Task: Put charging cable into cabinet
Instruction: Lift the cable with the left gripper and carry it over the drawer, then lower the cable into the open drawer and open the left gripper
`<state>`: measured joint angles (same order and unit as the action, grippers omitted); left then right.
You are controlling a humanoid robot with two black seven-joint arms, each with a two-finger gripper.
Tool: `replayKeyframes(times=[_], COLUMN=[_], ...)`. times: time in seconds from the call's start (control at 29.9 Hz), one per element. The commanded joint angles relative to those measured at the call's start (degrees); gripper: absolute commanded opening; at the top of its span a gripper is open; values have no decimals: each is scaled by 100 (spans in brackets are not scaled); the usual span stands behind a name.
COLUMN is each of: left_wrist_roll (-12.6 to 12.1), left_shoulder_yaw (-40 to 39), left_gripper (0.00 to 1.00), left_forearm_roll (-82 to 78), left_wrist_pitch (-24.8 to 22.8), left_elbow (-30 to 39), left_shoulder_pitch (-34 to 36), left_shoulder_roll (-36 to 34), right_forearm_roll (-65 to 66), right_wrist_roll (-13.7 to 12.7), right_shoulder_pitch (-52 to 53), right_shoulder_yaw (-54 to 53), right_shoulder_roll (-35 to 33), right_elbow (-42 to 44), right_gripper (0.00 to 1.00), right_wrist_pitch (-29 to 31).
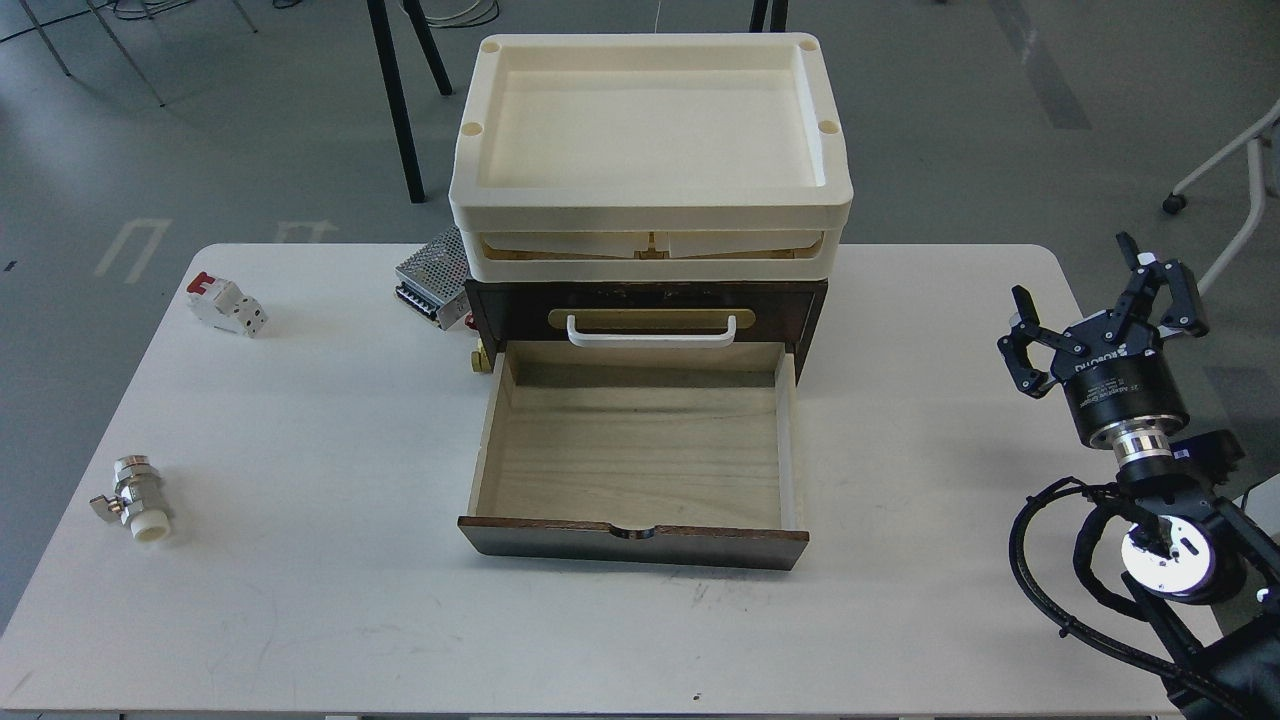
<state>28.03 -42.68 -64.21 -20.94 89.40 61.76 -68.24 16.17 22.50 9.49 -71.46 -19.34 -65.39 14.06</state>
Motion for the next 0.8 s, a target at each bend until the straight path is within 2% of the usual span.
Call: replayKeyframes(times=[0.0, 0.1, 0.23, 0.47, 0.77], left_wrist_roll=[-3, -3, -3, -3, -3], left_shoulder_yaw=[5, 40, 469, 1534, 1657], left_gripper=[2, 2, 2, 2, 3], left_forearm_roll=[-652, -1241, -2059, -2333, -3219], left_wrist_pitch=[-331, -706, -706, -706, -706], left_elbow=[499, 640, 649, 851, 860], left_shoulder_pitch=[73, 38, -15, -252, -1306], left_shoulder_roll=[415, 907, 1584, 1752, 2095], right_forearm_roll=[0, 0, 0, 0, 0], right_wrist_roll=[0, 0, 0, 0, 0], right_shoulder_pitch=[0, 0, 0, 0, 9], right_shoulder_yaw=[1, 1, 1, 1, 1], right_shoulder_roll=[0, 0, 0, 0, 0], right_elbow=[0, 0, 0, 0, 0], right_gripper=[100, 99, 99, 99, 99], right_wrist_pitch=[0, 0, 0, 0, 0])
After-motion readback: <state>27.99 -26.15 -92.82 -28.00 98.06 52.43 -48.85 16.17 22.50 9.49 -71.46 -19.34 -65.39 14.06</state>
